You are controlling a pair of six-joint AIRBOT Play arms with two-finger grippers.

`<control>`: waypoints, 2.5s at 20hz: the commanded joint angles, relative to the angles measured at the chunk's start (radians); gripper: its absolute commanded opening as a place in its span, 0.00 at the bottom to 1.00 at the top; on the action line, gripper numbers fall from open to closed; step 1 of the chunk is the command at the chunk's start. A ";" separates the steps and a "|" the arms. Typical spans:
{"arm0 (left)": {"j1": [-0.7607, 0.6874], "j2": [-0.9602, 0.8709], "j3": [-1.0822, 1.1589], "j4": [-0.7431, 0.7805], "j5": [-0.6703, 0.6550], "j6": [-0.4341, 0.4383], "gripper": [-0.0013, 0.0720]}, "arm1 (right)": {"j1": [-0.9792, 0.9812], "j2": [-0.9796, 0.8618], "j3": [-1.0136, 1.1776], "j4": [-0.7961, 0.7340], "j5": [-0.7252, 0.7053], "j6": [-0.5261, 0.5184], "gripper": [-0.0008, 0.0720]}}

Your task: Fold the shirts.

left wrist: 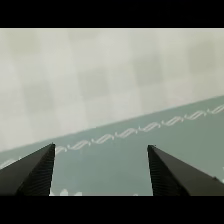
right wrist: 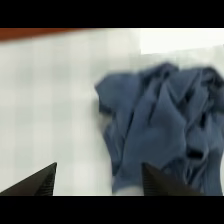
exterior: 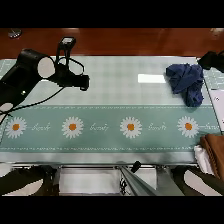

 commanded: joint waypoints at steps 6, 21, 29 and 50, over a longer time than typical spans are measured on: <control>0.039 -0.003 0.001 0.061 0.116 0.159 0.97 | -0.056 -0.114 0.001 -0.150 -0.131 0.153 0.83; 0.089 -0.004 0.000 0.060 -0.046 0.158 0.97 | -0.080 -0.520 0.001 -0.030 -0.216 0.130 0.81; 0.090 -0.006 0.024 0.060 -0.088 0.159 0.97 | -0.056 -0.449 0.034 0.211 -0.254 0.088 0.04; 0.078 0.317 0.749 -0.045 -0.537 0.154 0.97 | -0.030 0.386 0.296 0.632 0.426 -0.039 0.04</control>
